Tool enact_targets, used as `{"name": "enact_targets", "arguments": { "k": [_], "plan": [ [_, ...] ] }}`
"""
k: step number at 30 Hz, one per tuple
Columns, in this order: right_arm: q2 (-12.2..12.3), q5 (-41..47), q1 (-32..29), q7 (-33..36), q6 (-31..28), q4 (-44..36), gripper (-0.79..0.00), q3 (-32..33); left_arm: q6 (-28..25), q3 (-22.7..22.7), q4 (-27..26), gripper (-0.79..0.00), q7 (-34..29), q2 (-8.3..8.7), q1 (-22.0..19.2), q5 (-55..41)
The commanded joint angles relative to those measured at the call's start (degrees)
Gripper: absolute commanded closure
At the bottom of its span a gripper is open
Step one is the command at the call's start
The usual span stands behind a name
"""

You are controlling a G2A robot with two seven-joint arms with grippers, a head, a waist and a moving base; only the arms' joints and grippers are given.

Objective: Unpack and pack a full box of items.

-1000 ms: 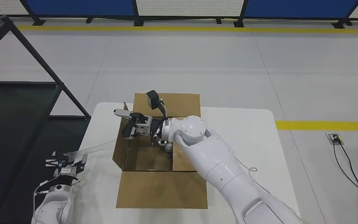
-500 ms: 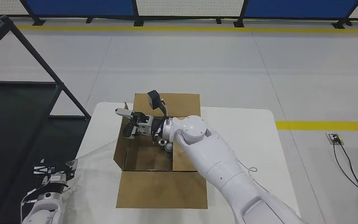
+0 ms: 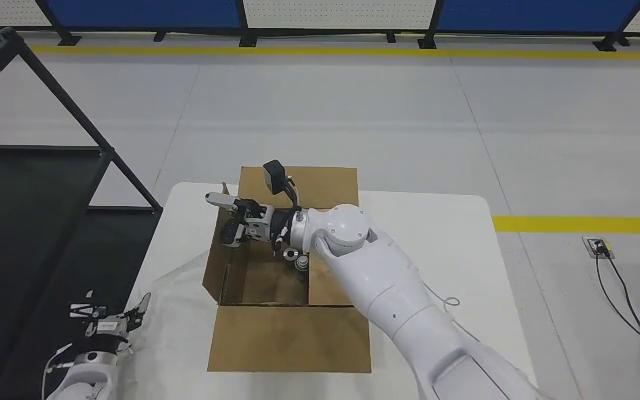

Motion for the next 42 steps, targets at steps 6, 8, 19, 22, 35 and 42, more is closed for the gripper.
{"name": "enact_targets", "arguments": {
  "k": [6, 8, 19, 22, 35, 42],
  "plan": [
    [-0.16, -0.31, 0.12, 0.15, -0.12, 0.36, -0.785, 0.39, 0.13, 1.63, -2.85, -0.785, -2.19, -0.05, 0.23, 1.56],
    [-0.2, -0.49, 0.18, 0.27, -0.13, 0.45, -0.785, 0.48, -0.33, 2.7, -2.45, -0.785, -2.9, -0.11, -0.85, 1.87],
    [-0.31, -1.02, -0.07, 0.35, -0.54, 0.57, -0.785, 1.19, 0.84, 6.41, 1.37, -0.785, -5.98, -0.2, -8.99, 4.68],
    [-0.27, -1.17, -0.26, 0.39, -0.58, 0.53, -0.785, 1.44, 3.67, 6.45, 2.64, -0.785, -6.53, -0.36, -11.04, 3.74],
    [-0.35, -2.09, -0.54, 0.45, 0.26, -0.04, -0.785, 2.02, 8.91, 4.04, 7.91, -0.785, -8.25, -0.32, -14.25, -0.47],
    [-0.57, -2.5, -0.27, 0.55, 0.8, 0.12, -0.785, 2.13, 12.57, 2.15, 11.8, -0.785, -10.37, -0.51, -15.24, -5.68]
  ]
}}
